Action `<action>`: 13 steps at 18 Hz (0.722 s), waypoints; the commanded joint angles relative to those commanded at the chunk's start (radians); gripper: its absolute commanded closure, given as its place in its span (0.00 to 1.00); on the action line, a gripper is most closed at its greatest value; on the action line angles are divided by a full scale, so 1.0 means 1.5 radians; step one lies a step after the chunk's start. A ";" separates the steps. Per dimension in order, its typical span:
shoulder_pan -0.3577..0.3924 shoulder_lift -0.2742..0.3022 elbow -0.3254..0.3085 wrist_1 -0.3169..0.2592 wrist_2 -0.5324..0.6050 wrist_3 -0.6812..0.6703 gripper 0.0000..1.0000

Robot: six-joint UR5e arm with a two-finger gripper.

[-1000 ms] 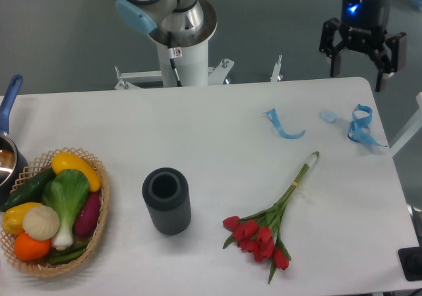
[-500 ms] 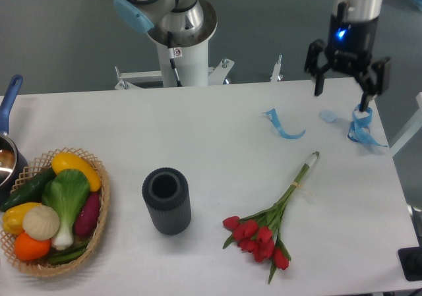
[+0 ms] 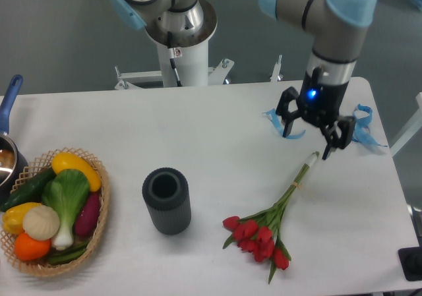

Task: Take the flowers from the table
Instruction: 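Move the open gripper down toward the stems of the red tulips, then lower the gripper around the tulip stems and close it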

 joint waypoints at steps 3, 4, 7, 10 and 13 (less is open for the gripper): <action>-0.021 -0.031 0.002 0.043 0.065 -0.023 0.00; -0.024 -0.043 0.004 0.050 0.078 -0.026 0.00; -0.029 -0.076 0.006 0.067 0.080 -0.026 0.00; -0.029 -0.101 0.001 0.073 0.081 -0.022 0.00; -0.030 -0.126 0.001 0.077 0.080 -0.017 0.00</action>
